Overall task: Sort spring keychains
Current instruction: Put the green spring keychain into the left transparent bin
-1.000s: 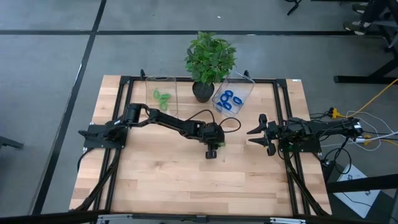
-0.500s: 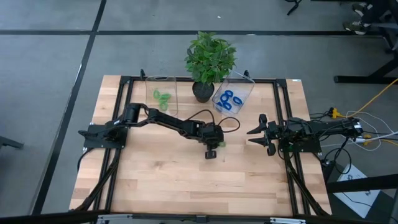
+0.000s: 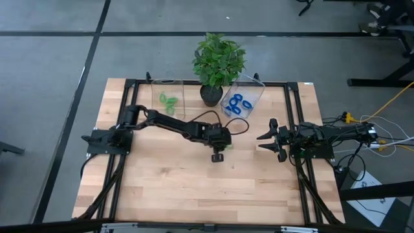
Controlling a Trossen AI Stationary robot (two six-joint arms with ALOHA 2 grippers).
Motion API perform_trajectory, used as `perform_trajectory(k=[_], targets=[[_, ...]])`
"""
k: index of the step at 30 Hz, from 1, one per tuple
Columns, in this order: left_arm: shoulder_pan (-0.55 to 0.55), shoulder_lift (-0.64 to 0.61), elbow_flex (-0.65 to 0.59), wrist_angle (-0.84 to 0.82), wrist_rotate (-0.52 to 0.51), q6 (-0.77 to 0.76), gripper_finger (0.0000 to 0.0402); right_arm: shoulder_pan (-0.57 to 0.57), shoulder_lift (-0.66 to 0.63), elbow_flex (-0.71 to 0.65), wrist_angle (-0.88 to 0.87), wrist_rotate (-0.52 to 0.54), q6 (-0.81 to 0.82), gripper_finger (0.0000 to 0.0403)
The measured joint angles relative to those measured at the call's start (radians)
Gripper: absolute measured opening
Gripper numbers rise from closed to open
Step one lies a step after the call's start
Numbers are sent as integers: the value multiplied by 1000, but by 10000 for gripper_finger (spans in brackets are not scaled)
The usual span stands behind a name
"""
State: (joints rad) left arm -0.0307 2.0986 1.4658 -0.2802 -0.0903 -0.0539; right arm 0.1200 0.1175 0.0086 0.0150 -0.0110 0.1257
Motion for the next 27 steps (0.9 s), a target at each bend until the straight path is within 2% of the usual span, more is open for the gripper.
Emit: perform_trajectory(k=[10, 20, 27], targets=[[42, -129, 2, 23, -58, 23, 39, 0, 0, 0, 0, 0, 0, 154], [98, -317, 3, 41, -137, 24, 40, 0, 0, 0, 0, 0, 0, 154], [105, -457, 3, 62, -155, 64, 44, 0, 0, 0, 0, 0, 0, 154]])
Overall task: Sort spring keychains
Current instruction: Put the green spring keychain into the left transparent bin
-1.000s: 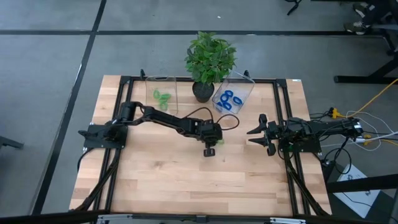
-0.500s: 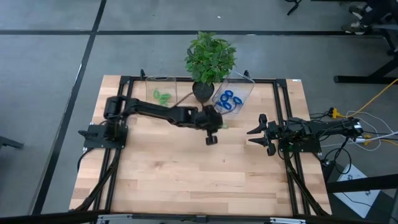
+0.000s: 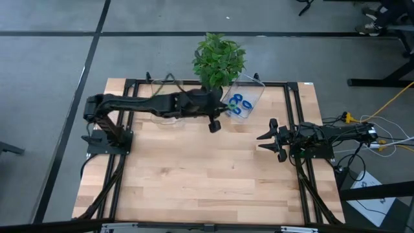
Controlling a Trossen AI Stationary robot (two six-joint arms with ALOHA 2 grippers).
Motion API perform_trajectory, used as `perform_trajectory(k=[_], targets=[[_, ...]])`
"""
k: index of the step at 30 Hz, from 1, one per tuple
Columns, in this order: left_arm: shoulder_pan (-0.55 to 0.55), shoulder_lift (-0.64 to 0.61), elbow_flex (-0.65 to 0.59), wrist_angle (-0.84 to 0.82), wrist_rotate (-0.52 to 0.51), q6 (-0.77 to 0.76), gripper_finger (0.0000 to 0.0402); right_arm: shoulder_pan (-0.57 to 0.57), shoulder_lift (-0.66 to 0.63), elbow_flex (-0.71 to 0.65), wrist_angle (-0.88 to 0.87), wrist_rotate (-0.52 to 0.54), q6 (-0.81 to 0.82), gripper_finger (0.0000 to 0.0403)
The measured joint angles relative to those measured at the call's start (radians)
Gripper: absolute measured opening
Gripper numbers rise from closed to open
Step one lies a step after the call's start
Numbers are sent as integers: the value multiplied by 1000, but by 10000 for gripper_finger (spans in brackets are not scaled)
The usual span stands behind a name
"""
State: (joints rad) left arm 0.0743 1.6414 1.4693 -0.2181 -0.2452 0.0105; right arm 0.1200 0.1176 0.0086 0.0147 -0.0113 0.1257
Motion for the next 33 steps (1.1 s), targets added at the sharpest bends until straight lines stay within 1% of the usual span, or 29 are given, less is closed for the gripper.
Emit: perform_trajectory(k=[7, 11, 17, 26, 33], targets=[[-30, -108, 0, -4, 4, 62, 40, 0, 0, 0, 0, 0, 0, 154], [-50, -157, 0, -29, 48, 89, 45, 0, 0, 0, 0, 0, 0, 154], [-82, -216, 0, -145, 87, 90, 39, 0, 0, 0, 0, 0, 0, 154], [-127, -263, 0, -353, 83, 77, 43, 0, 0, 0, 0, 0, 0, 154], [-134, -272, 0, -465, 79, 5, 39, 0, 0, 0, 0, 0, 0, 154]])
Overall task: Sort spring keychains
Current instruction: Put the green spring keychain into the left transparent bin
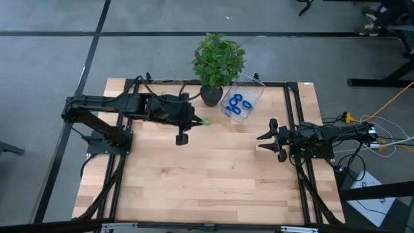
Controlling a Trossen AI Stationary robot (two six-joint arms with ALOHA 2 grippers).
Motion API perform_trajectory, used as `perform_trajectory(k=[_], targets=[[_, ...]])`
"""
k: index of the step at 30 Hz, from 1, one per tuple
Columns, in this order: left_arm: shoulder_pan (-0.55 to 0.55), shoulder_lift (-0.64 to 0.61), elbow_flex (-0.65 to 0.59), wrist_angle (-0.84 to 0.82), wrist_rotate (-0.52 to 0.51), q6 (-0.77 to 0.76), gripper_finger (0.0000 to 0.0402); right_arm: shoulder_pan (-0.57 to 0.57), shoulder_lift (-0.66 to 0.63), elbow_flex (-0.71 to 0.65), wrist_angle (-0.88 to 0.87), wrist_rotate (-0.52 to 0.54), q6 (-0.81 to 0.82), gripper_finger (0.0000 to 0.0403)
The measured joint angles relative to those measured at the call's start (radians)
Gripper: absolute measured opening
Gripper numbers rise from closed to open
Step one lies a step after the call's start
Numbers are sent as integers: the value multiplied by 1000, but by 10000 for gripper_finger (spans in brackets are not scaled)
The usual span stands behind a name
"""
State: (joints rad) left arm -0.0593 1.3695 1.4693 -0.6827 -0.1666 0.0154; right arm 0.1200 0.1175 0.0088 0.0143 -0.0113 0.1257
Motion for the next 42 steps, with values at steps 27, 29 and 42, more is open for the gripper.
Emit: perform_trajectory(k=[27, 29, 42], targets=[[94, -2, 0, -650, -372, -508, 42, 0, 0, 0, 0, 0, 0, 154], [110, -2, 0, -680, -412, -549, 40, 0, 0, 0, 0, 0, 0, 154], [192, -8, -15, -711, -696, -738, 36, 0, 0, 0, 0, 0, 0, 154]])
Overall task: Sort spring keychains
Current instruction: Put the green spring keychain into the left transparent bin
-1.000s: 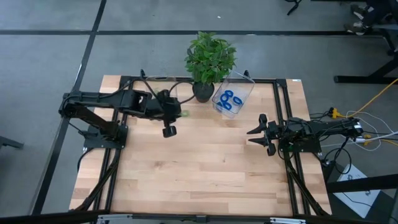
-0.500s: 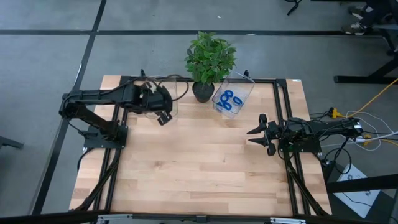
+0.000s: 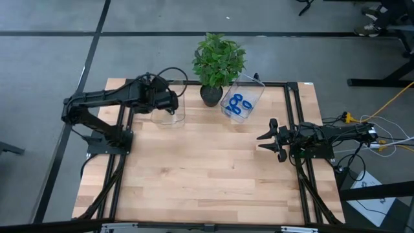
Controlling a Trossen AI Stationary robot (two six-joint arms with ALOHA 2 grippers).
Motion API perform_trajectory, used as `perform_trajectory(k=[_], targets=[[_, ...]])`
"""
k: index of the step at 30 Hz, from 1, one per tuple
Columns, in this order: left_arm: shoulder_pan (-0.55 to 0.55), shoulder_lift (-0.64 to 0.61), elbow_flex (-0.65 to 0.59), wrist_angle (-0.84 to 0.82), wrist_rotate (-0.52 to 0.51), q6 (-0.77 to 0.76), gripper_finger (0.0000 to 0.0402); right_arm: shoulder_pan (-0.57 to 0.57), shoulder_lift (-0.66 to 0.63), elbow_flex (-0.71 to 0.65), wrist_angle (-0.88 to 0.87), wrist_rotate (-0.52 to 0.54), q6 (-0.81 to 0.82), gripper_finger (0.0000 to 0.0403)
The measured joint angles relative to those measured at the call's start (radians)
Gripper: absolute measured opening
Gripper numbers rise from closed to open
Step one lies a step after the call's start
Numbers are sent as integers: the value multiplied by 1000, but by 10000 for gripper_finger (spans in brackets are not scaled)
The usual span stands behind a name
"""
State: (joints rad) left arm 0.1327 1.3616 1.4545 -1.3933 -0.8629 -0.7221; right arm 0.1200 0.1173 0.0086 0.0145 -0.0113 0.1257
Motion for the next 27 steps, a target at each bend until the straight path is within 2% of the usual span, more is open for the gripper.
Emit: perform_trajectory(k=[7, 13, 19, 27], targets=[[8, -113, -171, 102, -36, -122, 35, 0, 0, 0, 0, 0, 0, 154], [14, -260, -343, 367, -6, -149, 35, 0, 0, 0, 0, 0, 0, 154], [72, -338, -481, 556, 115, -159, 35, 0, 0, 0, 0, 0, 0, 154], [183, -326, -632, 745, 295, -159, 36, 0, 0, 0, 0, 0, 0, 154]])
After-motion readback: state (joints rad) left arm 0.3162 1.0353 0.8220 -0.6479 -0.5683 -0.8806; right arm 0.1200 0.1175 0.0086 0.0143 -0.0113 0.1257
